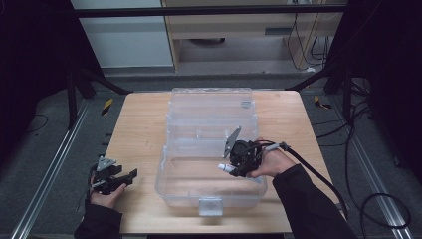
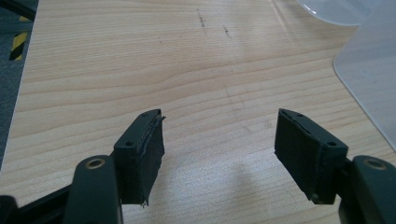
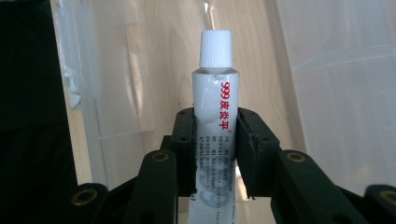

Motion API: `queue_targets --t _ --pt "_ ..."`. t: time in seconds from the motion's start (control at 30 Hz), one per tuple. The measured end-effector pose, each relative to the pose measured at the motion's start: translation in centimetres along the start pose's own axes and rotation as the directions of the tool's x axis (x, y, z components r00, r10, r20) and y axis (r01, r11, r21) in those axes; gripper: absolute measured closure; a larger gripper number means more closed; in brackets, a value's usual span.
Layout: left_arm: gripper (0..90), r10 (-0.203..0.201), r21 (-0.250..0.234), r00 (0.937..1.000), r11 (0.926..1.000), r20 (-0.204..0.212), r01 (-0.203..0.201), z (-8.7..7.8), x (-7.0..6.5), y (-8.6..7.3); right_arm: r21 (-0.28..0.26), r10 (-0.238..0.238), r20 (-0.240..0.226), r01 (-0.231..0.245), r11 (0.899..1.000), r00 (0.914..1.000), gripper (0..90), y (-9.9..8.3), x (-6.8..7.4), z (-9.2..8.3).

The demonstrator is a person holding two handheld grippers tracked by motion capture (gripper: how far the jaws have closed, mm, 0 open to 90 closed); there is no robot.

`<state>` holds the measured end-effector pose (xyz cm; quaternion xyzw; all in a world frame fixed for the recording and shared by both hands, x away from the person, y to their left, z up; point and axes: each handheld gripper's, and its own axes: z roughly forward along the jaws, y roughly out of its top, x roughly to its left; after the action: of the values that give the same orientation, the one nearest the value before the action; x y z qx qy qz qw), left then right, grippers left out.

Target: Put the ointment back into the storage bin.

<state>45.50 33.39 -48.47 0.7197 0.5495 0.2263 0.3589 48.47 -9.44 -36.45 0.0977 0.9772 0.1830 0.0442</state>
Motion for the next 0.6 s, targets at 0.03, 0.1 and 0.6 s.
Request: queue_targets --t 0.03,0.1,0.6 --pt "32.4 -0.001 -0.001 1.0000 1.0000 0.001 0.001 0.0 0.0 0.0 0.003 -0.004 -0.005 0.004 1.000 1.0000 69.7 0.0 0.0 0.2" --pt "32.4 -0.001 -0.001 1.0000 1.0000 0.000 0.001 0.0 0.0 0.0 0.006 -0.022 -0.013 0.022 1.000 0.9997 69.7 -0.1 0.0 0.7" --pt "32.4 0.002 -0.001 1.0000 1.0000 -0.002 -0.002 0.0 0.0 0.0 0.080 -0.061 -0.058 0.066 0.995 0.9964 69.7 -0.1 0.2 3.6"
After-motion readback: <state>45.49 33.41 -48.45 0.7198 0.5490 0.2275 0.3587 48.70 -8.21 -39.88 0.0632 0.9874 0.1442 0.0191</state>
